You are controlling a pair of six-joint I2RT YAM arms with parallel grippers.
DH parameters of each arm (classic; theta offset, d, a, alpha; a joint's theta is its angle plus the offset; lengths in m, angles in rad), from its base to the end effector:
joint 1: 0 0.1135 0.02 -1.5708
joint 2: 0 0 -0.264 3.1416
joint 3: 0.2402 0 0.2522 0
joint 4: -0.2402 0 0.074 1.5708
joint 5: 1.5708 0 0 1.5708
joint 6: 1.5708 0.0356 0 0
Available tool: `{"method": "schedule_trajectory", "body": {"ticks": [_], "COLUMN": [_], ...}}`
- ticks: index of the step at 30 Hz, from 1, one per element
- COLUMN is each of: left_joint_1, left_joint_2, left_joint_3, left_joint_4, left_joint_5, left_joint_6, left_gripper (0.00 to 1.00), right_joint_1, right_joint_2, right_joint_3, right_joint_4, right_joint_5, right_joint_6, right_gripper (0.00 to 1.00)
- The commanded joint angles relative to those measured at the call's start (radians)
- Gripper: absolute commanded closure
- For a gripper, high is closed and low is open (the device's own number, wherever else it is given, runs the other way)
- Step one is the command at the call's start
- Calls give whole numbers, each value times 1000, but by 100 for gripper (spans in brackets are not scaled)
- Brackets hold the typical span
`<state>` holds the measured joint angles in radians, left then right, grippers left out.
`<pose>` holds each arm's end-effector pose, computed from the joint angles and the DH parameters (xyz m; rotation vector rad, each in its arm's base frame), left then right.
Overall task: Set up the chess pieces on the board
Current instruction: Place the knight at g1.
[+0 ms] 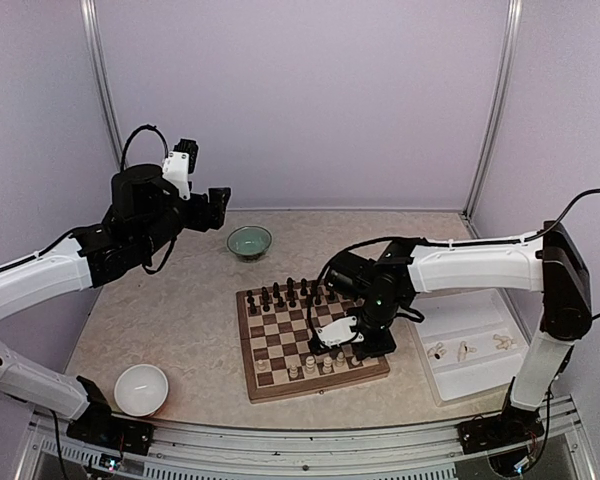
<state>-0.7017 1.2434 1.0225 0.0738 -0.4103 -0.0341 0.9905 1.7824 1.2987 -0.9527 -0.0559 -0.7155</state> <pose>0.2328 -0.1781 0.3527 0.2659 1.6886 -0.1954 0.1819 0.2812 0.2022 -2.2741 1.9782 0.1113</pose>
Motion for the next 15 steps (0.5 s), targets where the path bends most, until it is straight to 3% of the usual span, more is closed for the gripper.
{"method": "schedule_trajectory", "body": {"ticks": [1,15], "left_joint_1": [2,2], "left_joint_2": [10,36], "left_joint_3": [37,48], "left_joint_4": [-8,-26], "left_joint_5": [5,19], "left_joint_6": [-5,-11], "left_gripper": [11,12], "right_joint_1": [24,29], "right_joint_2": [25,27], "right_joint_3": [24,19], "right_joint_4": [-5,22], "right_joint_5": [-22,4], "right_joint_6": [7,18], "right_gripper": [100,80]}}
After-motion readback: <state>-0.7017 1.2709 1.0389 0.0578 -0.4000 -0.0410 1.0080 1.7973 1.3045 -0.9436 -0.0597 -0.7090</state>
